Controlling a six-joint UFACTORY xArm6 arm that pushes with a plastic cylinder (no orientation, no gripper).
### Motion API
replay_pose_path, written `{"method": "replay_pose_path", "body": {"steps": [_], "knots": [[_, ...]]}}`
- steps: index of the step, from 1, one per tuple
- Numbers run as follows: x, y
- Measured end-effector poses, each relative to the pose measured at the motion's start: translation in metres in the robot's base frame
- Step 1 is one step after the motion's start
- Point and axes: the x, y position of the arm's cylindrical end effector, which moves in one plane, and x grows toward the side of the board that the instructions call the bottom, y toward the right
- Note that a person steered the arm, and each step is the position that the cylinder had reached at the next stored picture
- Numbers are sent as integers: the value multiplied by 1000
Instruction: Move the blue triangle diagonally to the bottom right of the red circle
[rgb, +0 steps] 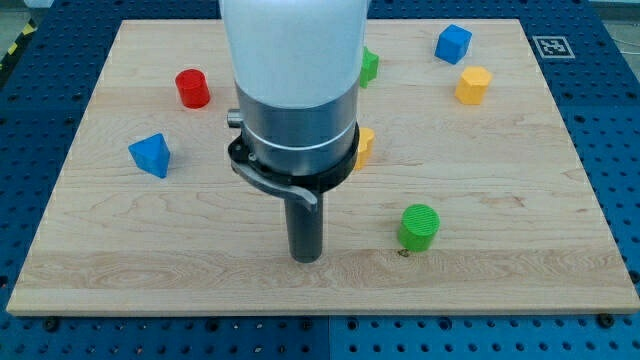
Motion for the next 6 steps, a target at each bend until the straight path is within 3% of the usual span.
{"method": "replay_pose_path", "body": {"steps": [1,3,5,6], "knots": [[5,-11],[2,-101],[-53,-176],[-64,-187]]}}
